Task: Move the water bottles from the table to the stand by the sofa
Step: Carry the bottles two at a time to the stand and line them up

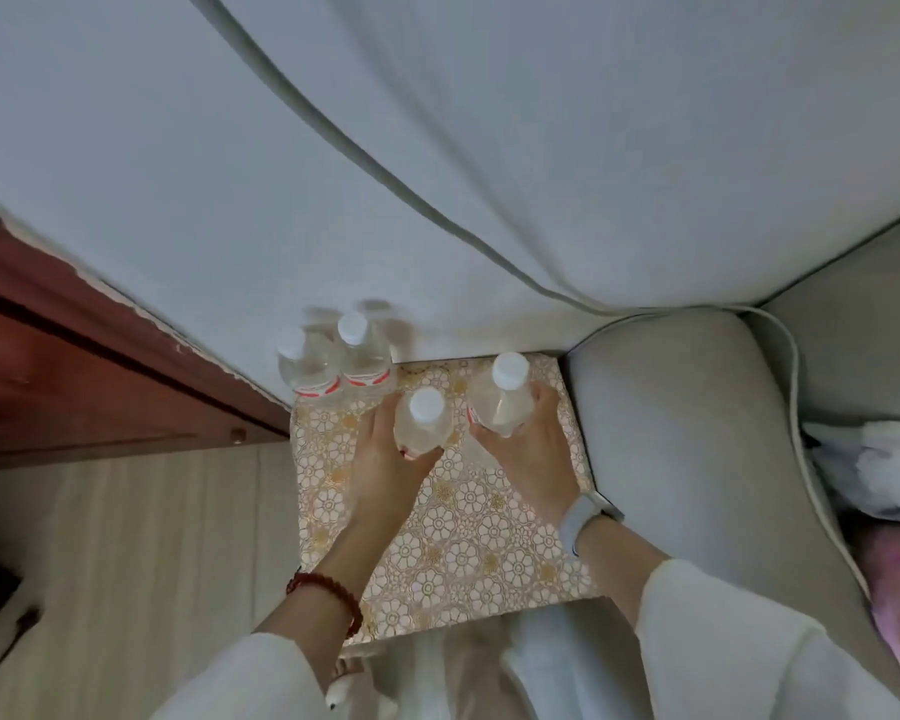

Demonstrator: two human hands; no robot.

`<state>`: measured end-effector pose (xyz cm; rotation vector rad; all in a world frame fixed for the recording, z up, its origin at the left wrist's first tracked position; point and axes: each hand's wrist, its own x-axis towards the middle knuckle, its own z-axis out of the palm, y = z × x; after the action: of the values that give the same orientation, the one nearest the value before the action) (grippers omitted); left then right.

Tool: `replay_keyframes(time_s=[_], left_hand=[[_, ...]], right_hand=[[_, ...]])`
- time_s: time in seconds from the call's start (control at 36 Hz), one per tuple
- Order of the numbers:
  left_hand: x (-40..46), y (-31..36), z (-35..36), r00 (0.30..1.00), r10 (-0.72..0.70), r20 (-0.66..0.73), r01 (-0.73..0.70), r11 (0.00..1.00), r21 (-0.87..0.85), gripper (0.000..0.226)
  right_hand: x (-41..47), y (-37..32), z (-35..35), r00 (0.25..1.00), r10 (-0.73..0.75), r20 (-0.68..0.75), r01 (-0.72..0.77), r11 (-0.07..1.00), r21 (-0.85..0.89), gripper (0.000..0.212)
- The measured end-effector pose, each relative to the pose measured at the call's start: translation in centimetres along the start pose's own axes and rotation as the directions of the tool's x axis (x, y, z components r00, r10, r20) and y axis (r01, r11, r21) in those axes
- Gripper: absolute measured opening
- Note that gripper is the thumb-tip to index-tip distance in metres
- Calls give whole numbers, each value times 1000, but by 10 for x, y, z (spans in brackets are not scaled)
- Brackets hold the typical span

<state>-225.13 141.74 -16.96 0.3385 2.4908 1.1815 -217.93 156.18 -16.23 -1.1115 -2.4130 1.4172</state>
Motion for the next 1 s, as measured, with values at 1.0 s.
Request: replay_keyframes(time_s=[1.0], left_hand=[[83, 50, -7, 862, 505, -53, -347, 661, 665, 45]], right_hand=[[68, 1, 15, 984, -178, 33, 177, 984, 26, 61]])
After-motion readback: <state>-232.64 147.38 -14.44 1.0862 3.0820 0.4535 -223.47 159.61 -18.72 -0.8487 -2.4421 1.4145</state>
